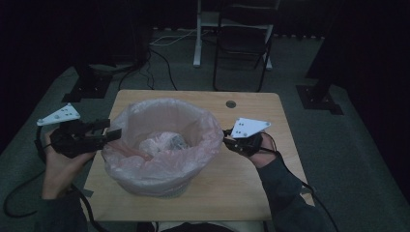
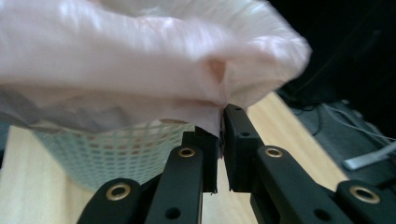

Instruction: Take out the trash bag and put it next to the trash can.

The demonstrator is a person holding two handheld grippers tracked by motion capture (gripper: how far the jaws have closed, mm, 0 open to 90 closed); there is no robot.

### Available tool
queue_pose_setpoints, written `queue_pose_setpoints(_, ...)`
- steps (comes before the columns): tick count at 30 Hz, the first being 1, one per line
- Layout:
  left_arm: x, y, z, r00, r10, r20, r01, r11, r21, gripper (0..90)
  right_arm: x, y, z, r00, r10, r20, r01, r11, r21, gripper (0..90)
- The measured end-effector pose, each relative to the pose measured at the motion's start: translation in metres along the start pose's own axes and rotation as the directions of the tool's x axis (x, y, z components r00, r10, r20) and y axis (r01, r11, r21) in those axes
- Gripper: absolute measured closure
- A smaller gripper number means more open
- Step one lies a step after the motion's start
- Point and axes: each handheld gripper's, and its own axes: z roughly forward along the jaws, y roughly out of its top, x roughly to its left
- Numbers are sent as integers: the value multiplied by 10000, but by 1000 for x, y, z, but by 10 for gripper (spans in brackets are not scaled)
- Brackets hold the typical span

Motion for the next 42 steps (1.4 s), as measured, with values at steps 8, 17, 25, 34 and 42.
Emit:
queue_pose_setpoints(8,0,0,-4,10000,-35,-45,34,10000,-56,377,-10,17,-14,9975,691,122,-669,9888,-1332,856)
queue_pose_setpoints(17,-3,0,-3,9991,181,380,-189,9996,200,367,-9,27,-7,9986,500,-171,-518,9901,-1302,846)
queue_pose_setpoints(25,-6,0,9,9993,350,144,-361,9958,847,474,-7,30,-3,9989,329,-337,-363,9934,-1084,811)
queue_pose_setpoints(34,-9,4,12,9985,485,-249,-454,9926,1126,867,-9,40,11,9985,541,14,-539,9967,-613,381)
queue_pose_setpoints(42,-13,18,9,9990,449,14,-449,9977,512,885,-9,56,14,9990,390,-200,-401,9976,-568,351)
